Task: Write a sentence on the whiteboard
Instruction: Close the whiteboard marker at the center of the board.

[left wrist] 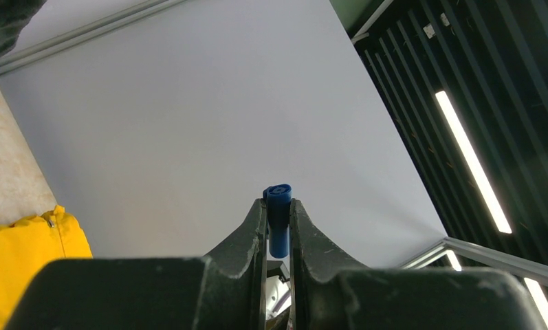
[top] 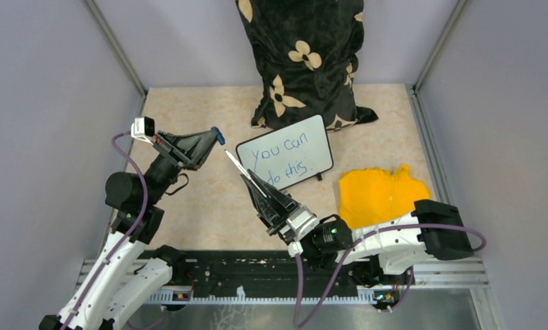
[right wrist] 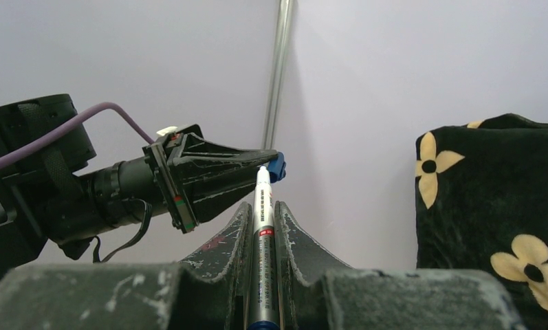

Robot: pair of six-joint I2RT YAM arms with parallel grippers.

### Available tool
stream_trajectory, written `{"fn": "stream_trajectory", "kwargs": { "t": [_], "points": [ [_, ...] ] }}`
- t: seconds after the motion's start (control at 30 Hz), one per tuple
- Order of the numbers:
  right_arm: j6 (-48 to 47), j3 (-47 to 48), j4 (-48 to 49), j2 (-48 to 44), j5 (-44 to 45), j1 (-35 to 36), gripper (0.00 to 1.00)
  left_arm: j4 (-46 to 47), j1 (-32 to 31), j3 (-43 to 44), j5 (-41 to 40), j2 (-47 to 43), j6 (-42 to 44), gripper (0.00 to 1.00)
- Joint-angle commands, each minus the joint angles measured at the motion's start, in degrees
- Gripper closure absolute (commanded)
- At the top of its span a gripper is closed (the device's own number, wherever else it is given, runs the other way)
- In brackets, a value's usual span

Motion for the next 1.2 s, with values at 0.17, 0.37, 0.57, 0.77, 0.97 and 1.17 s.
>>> {"fn": "stream_trajectory", "kwargs": {
  "t": [0.17,0.37,0.57,0.77,0.97,1.17],
  "points": [
    [0.1,2.7,3.7,0.3,0.9,0.6,1.0,3.3,-0.2,2.7,1.7,0.4,0.7,1.0],
    [0.0,2.8,4.0,0.6,0.9,0.5,1.0,3.5,-0.2,2.7,2.3,0.4,0.8,1.0],
    [-0.3,3.0,4.5,1.0,1.1,0.6,1.0,3.8,-0.2,2.8,3.1,0.5,0.9,1.0],
    [-0.9,3.1,5.1,1.2,1.2,0.5,1.0,4.0,-0.2,2.3,3.5,0.2,0.9,1.0],
    [-1.3,3.1,5.7,1.4,1.4,0.5,1.0,4.0,-0.2,2.0,4.0,-0.1,0.9,1.0],
    [-1.6,3.2,6.1,1.4,1.5,0.5,1.0,3.8,-0.2,1.8,4.0,-0.4,1.1,1.0]
  ]
}}
